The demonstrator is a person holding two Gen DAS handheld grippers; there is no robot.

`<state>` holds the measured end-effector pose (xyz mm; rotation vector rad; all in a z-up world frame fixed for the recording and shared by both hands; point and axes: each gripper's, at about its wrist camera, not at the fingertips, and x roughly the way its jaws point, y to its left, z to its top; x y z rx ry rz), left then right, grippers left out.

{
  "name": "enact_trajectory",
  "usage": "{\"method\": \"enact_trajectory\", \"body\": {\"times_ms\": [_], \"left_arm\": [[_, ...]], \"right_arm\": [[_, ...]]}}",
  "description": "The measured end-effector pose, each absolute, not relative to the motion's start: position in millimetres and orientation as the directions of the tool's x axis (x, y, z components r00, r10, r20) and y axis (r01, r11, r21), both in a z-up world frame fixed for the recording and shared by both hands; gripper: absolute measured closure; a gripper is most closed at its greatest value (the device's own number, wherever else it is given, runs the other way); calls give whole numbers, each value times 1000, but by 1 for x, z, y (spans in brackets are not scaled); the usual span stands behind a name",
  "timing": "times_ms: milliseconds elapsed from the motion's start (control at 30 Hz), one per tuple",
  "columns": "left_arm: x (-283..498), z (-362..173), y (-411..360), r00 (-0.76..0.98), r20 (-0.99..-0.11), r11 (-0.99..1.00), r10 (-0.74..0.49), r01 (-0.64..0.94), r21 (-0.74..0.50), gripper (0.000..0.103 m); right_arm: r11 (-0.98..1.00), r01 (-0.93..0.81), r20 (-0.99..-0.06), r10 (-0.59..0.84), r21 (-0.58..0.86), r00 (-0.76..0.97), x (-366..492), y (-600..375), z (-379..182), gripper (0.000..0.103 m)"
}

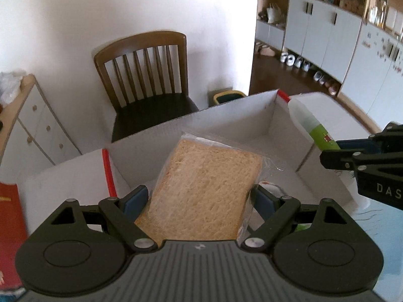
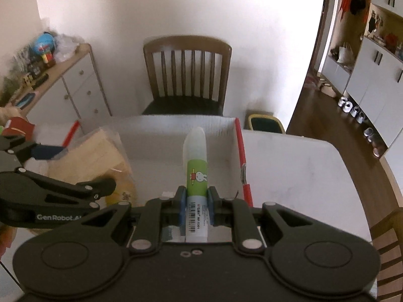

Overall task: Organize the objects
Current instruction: 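Carry the bread in the left gripper and glue stick in the right into the red box, then open both grippers to drop the bread and glue stick, then withdraw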

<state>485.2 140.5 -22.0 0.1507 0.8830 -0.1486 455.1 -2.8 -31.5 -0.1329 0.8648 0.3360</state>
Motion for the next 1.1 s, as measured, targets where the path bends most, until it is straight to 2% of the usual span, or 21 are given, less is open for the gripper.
{"method": "enact_trajectory", "body": {"times_ms": [300,567,800,933,1100], "left_arm": [[502,-48,122,605,-796,957,-38,253,146,15],[513,-65,132,575,-816,963,-48,245,116,15],[511,-69,136,572,-816,968,-82,241,71,15],[506,-65,138,588,-803,970,-96,238,58,15],[498,-58,142,601,-790,974,-124,224,17,15]], "right_arm": [[927,-374,-815,207,-13,542,464,13,-67,87],[921,-389,-836,200,-18,512,468,18,-84,86],[921,-388,-839,211,-1,502,466,12,-82,72],[920,-391,-830,226,10,510,462,5,-78,68],[921,-388,-811,252,33,527,453,-2,-64,54]]}}
